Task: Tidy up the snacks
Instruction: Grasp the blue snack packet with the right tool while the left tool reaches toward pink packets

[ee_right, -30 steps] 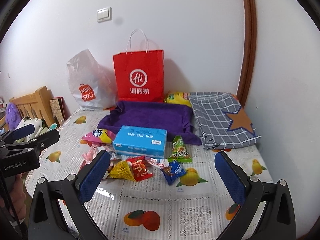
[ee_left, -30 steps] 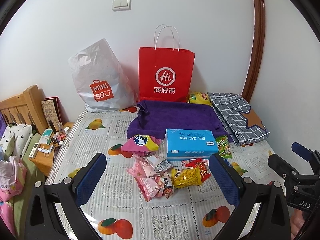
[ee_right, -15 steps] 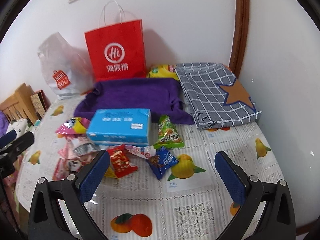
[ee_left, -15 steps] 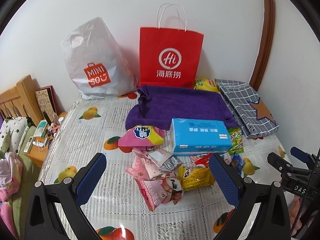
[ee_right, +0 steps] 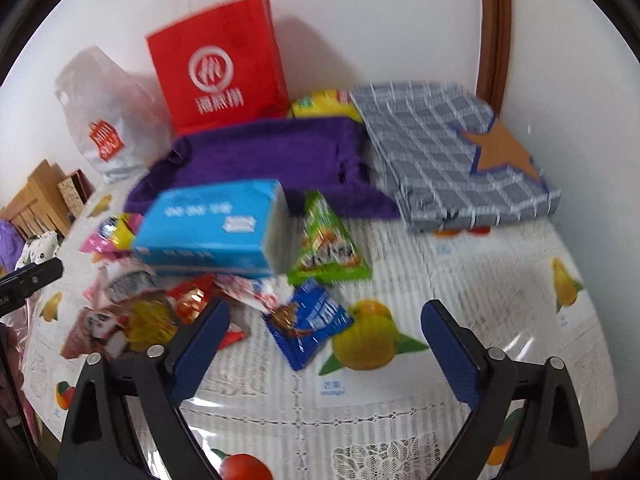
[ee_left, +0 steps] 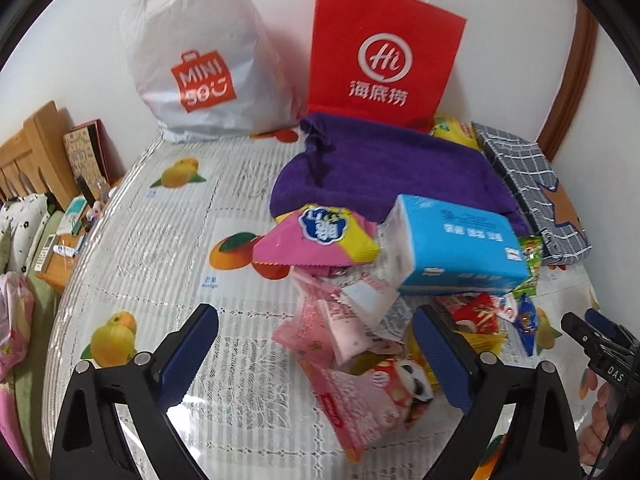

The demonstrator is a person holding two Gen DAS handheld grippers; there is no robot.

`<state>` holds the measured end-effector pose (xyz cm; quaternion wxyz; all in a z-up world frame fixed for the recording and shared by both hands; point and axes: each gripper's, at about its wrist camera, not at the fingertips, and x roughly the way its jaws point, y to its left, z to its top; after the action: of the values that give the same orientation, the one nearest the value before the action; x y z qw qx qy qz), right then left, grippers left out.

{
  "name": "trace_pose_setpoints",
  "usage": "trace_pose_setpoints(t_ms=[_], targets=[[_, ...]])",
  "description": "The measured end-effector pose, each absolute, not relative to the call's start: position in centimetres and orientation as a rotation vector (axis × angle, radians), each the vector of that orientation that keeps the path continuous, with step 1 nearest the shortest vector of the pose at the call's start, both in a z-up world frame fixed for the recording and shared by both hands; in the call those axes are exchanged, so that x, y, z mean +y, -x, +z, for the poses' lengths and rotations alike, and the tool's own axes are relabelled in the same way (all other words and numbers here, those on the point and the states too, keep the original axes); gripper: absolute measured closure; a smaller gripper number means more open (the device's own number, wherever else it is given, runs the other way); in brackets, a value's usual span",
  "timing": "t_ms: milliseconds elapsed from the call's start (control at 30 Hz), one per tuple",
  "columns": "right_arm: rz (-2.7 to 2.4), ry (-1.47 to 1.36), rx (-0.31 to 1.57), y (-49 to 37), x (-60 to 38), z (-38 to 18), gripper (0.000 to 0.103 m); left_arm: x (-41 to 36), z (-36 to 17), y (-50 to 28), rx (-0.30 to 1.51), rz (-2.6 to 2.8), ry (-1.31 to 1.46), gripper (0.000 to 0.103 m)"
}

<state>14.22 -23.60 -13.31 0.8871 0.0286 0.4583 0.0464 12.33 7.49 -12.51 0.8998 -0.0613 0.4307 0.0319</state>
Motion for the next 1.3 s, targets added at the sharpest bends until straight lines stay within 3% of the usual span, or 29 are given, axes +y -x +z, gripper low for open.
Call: trace_pose_setpoints(t_ms=[100,200,300,667,833,967,1000,1100,1300], targets=[[0.139,-0.111,0.980,-14.9,-23.8,-14.8,0.026,8.2,-13.5,-13.1,0.914,0.099,0.136,0.006],[0.171,-0.151,0.987,-15.6,-23.8,-16.0,0.030,8.6,-14.0,-13.4,0.911,0.107,0.149,0.006],[0.183,-0.126,1.001,-16.1,-23.2,-17.0,0.042,9.0,-14.4,-13.6,0.921,0.094,0.159,0.006],[0.265,-0.014,1.042,-17.9,-21.4,-19.1,0.040,9.7,-14.9,-14.2,0.957,0.078,0.181,0.006],[0.347,0.052,1.038,-17.0,-20.7,-19.2,0.024,9.5,-15.0,-13.9,0.959,0.070,0.178,0.006],[0.325,0.115,1.027,-16.1,-19.9,-19.5,0.023,9.4,-15.1,-13.4,0.953,0.063,0.181,0.006],[0.323,0.145,1.023,-15.7,-19.5,-19.5,0.024,9.3,-15.1,-13.2,0.952,0.061,0.183,0.006],[0.335,0.156,1.005,-15.0,-19.4,-19.4,0.044,9.3,-15.2,-12.5,0.951,0.054,0.181,0.006],[0.317,0.102,0.994,-14.7,-20.0,-19.3,0.049,8.9,-14.7,-11.1,0.928,-0.014,0.196,0.006]])
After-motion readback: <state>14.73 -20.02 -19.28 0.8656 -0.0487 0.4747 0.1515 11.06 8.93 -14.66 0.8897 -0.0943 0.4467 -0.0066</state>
